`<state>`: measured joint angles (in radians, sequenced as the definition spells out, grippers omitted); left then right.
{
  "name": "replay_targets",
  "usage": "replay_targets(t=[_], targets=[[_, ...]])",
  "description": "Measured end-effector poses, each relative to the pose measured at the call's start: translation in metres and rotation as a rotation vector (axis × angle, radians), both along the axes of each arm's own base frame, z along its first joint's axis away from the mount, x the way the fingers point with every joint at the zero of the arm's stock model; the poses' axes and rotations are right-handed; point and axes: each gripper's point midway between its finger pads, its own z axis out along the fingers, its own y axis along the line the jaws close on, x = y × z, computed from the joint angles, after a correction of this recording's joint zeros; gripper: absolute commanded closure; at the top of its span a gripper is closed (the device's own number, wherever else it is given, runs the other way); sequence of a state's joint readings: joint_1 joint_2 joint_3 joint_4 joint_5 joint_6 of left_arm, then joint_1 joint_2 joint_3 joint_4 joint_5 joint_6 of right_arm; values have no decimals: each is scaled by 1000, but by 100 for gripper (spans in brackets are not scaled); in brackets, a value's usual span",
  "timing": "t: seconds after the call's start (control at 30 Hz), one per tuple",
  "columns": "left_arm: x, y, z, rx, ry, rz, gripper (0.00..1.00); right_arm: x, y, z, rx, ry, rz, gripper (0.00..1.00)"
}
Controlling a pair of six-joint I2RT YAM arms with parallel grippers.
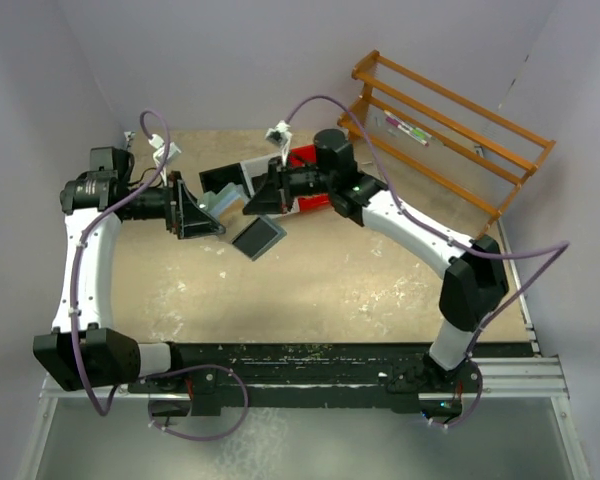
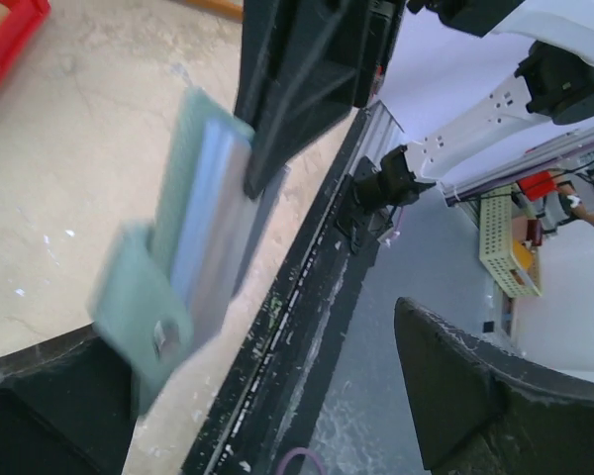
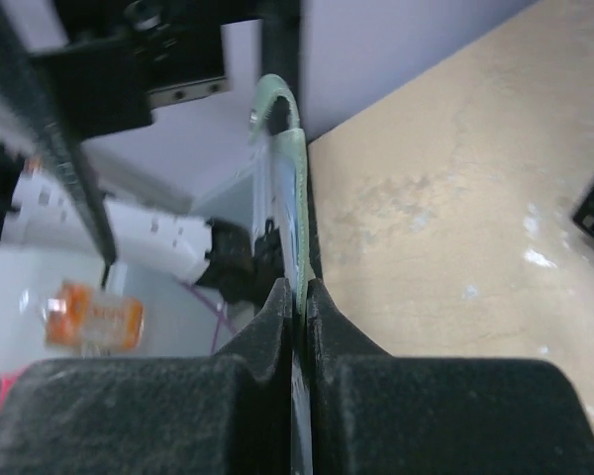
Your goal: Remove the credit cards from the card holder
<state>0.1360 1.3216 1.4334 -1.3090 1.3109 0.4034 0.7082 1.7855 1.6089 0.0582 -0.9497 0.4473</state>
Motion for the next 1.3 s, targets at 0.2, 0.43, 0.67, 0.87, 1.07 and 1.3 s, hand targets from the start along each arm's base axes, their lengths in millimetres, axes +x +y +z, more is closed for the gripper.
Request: replay_targets(t=[0.2,0.43,0.67,0.87,1.07,1.3], targets=[[5,-2,27,-15,-146,68,1,25,-33,34,159,130,-361,100],[0,-7,42,-101,-108,91,1,23,-53,106,476,193,-495,100],[-5,-11,46,-172,-46,120,3,21,-45,98,583,366,-499,100],[-8,-12,63,-179,-127,136,22,12,-33,106,651,461,-443,100],[-3,-12,60,-213,-76,135,65,1,-22,112,693,497,-436,100],[-12,-14,63,-230,-50,96,100,2,-16,111,712,469,-488,59]])
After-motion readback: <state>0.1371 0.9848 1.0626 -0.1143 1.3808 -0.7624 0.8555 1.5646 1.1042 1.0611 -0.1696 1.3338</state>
